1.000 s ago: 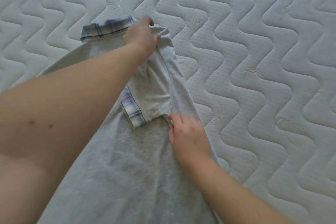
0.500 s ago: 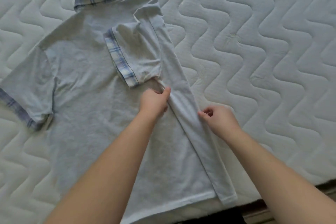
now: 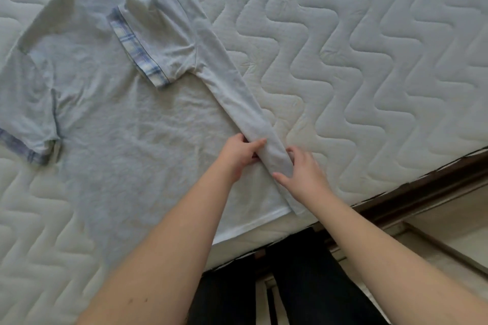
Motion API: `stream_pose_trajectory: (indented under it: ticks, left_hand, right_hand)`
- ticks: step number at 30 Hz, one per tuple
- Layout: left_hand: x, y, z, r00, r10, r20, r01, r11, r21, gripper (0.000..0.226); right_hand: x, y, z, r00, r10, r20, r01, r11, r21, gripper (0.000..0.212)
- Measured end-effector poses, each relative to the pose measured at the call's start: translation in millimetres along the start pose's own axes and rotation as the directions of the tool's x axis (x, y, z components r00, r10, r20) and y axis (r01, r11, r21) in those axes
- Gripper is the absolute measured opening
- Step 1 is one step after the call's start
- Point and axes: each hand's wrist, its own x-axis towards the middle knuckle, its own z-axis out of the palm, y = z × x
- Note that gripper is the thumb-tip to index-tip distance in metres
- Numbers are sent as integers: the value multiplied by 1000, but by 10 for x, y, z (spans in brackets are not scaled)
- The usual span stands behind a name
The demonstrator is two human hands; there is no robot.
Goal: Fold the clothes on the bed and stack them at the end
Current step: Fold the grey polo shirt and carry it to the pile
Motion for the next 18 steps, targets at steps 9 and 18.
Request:
stream_pose_trajectory:
  ticks: [9,18]
  left_hand:
    - [-277,-473,-220,936,200,-289,-161,975,153,27]
    - [-479,-1083,-208,968,146,-204,-136,989,65,4]
  right_hand:
    - [-233,186,237,997,68,46,-80,940,333,39]
    - [-142,142,314,992,-8,125,-15,983,181,27]
